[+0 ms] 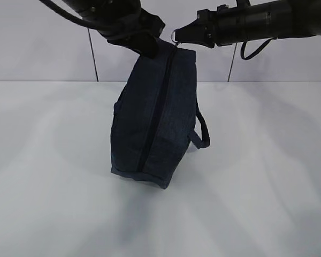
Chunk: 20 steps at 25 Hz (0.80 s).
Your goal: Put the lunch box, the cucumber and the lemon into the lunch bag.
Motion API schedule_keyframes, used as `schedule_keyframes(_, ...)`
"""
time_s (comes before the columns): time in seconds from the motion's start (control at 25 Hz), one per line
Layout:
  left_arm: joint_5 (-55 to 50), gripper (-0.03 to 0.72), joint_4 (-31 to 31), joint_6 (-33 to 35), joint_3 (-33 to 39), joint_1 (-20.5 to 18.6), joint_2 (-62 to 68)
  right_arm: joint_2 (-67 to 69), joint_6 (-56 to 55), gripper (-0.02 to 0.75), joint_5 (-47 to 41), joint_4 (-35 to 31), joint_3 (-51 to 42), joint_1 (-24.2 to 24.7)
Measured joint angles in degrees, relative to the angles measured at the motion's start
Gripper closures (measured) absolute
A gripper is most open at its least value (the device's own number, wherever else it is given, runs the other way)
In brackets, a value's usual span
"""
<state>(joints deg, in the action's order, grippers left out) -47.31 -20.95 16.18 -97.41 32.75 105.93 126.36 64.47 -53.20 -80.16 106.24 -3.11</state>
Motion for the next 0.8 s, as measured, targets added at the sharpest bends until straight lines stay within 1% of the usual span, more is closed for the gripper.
schedule_keyframes(0.2,0.11,0.649,0.22,2.16,0.00,1.20,-0.64,0.00,-0.02,0.718,0.00,-1.13,0.00,0.13)
schedule_keyframes(0.44,0.30,0.649,2.03,2.57,0.00,3.01,-0.77,0.94,-0.35,0.718,-1.32,-1.87,0.00,0.31)
schedule_keyframes(0.68,1.18,0.649,2.43,2.57,0.11,3.36,-1.55,1.21,-1.17,0.718,-2.73,-1.91,0.00,0.90)
schedule_keyframes(0.8,1.84,0.649,3.97,2.60,0.23,4.15,-2.38,1.31,-1.87,0.718,-3.33,-2.02,0.00,1.53)
